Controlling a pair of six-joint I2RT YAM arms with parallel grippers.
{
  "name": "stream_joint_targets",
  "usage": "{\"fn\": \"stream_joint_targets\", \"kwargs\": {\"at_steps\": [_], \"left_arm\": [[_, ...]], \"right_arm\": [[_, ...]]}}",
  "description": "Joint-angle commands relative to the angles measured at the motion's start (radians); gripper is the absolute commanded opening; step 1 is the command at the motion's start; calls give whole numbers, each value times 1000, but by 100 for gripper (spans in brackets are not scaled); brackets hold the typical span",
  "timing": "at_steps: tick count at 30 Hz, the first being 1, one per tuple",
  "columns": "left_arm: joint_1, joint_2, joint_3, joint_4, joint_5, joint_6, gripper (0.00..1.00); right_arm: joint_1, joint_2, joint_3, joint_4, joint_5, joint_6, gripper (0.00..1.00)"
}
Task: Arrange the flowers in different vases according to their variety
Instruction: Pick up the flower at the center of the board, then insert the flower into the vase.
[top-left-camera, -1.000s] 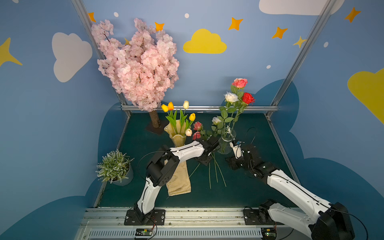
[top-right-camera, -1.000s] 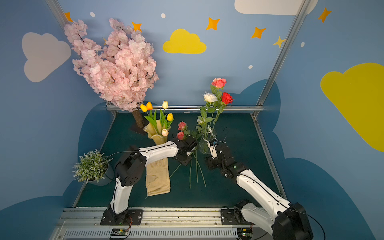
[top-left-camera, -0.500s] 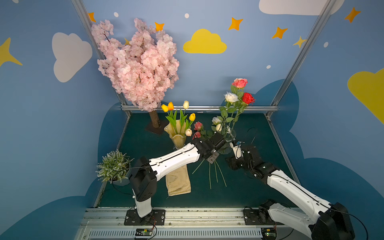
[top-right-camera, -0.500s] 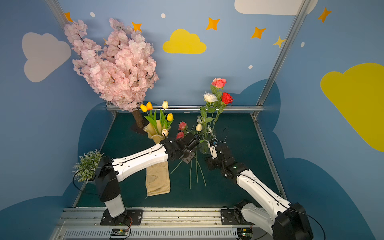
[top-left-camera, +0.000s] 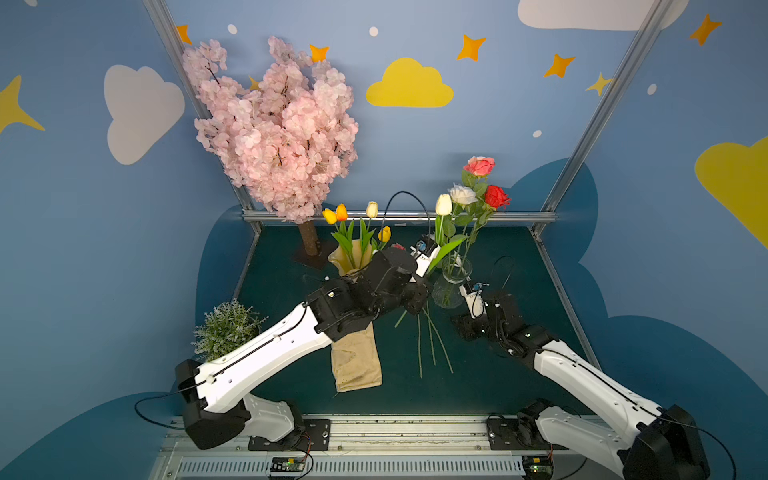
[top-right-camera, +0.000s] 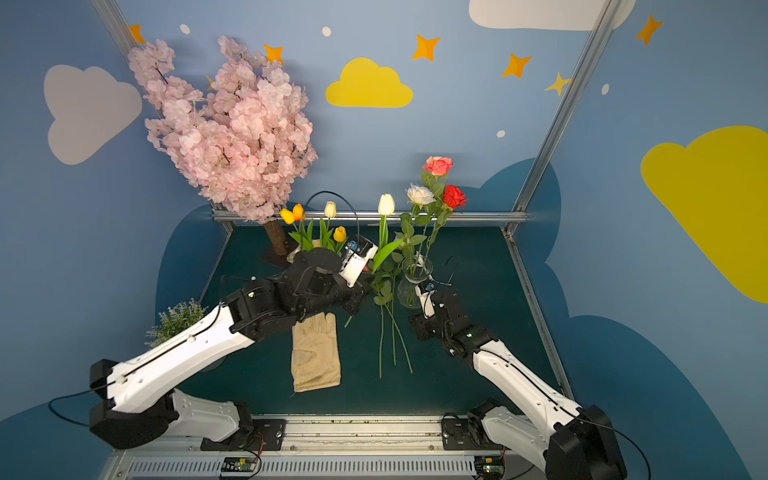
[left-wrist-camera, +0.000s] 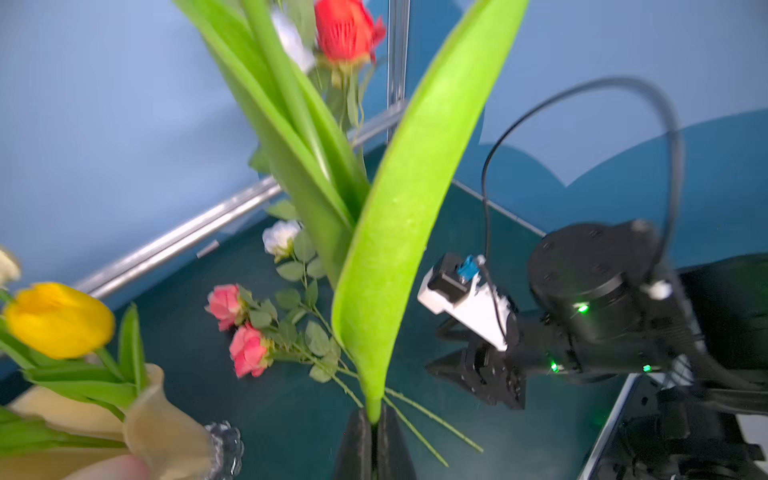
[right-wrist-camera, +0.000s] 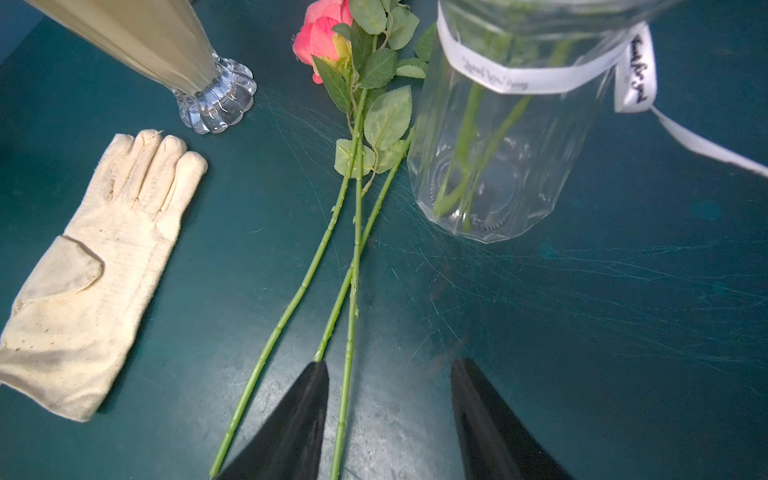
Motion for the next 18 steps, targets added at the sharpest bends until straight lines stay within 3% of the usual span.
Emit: {"fn": "stream_joint_targets", "kwargs": {"at_steps": [1, 8, 18], "left_arm": [[22, -15, 92, 70, -21, 94, 3], [208, 14, 227, 132, -29, 153, 2], [473, 49, 23, 423, -7, 111, 3]], "right_arm": [[-1, 3, -8, 29, -2, 5, 53], [-1, 10, -8, 30, -2, -1, 53], [0, 18, -7, 31, -12, -2, 53]]}}
